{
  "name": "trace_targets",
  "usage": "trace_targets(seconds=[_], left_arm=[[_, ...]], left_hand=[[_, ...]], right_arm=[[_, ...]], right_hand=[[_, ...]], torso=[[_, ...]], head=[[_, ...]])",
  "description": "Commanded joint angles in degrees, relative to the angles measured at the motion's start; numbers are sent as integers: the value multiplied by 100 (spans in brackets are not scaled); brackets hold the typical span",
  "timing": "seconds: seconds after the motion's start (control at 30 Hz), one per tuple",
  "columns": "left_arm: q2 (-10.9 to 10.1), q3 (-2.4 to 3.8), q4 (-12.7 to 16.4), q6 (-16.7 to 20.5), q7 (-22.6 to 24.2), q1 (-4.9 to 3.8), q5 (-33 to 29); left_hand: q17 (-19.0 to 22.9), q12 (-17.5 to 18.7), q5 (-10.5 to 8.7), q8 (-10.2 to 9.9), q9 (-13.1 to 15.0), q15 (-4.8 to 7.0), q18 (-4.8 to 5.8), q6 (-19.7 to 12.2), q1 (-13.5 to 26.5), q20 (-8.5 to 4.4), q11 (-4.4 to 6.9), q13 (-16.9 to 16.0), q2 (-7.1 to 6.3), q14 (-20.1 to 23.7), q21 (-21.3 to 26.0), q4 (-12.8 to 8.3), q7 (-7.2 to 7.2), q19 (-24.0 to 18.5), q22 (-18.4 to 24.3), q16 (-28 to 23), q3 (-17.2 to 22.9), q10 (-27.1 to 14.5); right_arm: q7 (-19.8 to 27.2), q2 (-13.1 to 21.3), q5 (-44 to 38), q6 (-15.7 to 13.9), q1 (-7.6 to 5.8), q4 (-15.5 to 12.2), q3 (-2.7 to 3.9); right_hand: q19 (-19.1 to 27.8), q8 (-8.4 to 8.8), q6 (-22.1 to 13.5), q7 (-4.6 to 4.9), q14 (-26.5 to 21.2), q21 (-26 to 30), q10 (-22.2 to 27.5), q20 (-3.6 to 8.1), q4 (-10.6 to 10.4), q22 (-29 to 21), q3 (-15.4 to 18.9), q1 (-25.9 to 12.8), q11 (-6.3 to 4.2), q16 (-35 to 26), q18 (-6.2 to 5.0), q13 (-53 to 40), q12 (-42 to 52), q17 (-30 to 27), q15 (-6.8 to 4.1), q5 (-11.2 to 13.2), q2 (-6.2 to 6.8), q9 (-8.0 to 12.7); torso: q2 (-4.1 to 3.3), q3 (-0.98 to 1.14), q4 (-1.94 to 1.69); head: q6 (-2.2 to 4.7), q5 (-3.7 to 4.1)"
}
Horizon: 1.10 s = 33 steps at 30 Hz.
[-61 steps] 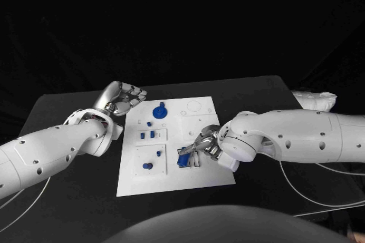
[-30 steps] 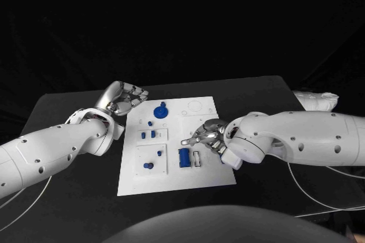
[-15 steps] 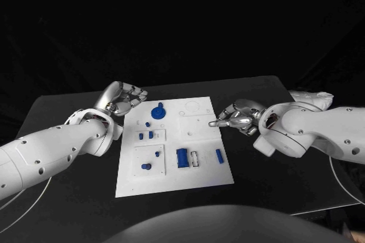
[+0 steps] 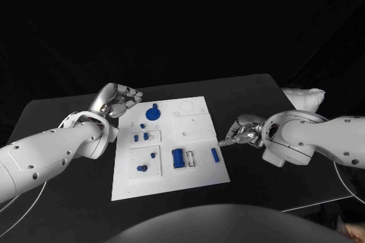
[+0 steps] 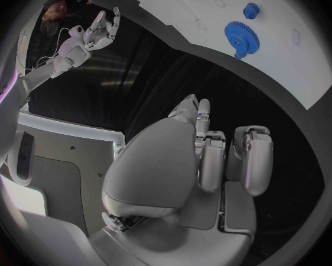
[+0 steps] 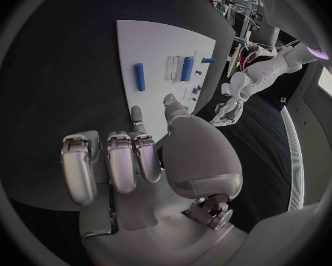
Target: Assemble the parts on the task board
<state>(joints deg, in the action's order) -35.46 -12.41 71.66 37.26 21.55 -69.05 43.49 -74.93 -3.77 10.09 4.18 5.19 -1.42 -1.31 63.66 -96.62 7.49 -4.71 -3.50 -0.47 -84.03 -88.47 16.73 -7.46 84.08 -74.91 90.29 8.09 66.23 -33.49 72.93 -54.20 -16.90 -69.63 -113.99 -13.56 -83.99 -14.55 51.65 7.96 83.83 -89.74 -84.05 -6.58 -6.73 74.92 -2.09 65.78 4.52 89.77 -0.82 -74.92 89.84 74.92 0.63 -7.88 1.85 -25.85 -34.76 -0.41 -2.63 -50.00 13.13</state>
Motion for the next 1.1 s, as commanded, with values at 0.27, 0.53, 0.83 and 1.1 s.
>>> trace_targets(seconds=[0.27, 0.53, 0.83, 1.1], left_arm=[[-21, 3, 36, -86, 31, 2, 15], [-34, 3, 47, -84, 35, 1, 18], [-56, 3, 59, -78, 39, 1, 20], [-73, 3, 66, -76, 34, 1, 23]], left_hand=[[-1507, 20, -24, -16, 9, 24, 89, 40, 35, -25, -11, 2, 12, -597, 5, 5, 2, 472, -1454, -29, 43, 11], [-1507, 20, -25, -19, 8, 24, 90, 34, 42, -25, -12, 2, 4, -597, 3, 5, 0, 473, -1455, -29, 45, 13], [-1507, 20, -25, -19, 8, 24, 90, 34, 42, -25, -12, 2, 4, -597, 3, 5, 0, 473, -1455, -29, 45, 13], [-1507, 20, -25, -19, 8, 24, 90, 34, 42, -25, -12, 2, 4, -597, 3, 5, 0, 473, -1455, -29, 45, 13]], right_arm=[[-408, -305, -328, 290, 232, 190, -2], [-427, -539, -326, 257, 261, 341, -1], [-497, -829, -325, 256, 398, 544, -1], [-589, -910, -345, 252, 453, 593, -1]], right_hand=[[-601, -98, 109, -24, 617, -26, -595, 7, -2, 1508, -57, 34, -72, 23, 82, -1508, 16, 1508, -34, 32, -9, -79], [-601, -161, 129, -61, 617, -26, -595, 45, 69, 1508, -112, 102, -110, 23, 82, -1508, 16, 1508, -72, -161, -58, -170], [-601, -221, 116, -90, 617, -26, -595, 79, 190, 1508, -207, 178, -138, 23, 82, -1508, 16, 1508, -102, -538, -77, -291], [-601, -313, 142, -130, 617, -26, -595, 109, 308, 1508, -291, 233, -174, 23, 82, -1508, 16, 1508, -134, -797, -72, -430]], torso=[[-5, -8, -7], [-1, -6, -8], [-4, -7, -12], [-1, -7, -9]], head=[[0, -2], [0, -2], [0, -23], [0, -20]])
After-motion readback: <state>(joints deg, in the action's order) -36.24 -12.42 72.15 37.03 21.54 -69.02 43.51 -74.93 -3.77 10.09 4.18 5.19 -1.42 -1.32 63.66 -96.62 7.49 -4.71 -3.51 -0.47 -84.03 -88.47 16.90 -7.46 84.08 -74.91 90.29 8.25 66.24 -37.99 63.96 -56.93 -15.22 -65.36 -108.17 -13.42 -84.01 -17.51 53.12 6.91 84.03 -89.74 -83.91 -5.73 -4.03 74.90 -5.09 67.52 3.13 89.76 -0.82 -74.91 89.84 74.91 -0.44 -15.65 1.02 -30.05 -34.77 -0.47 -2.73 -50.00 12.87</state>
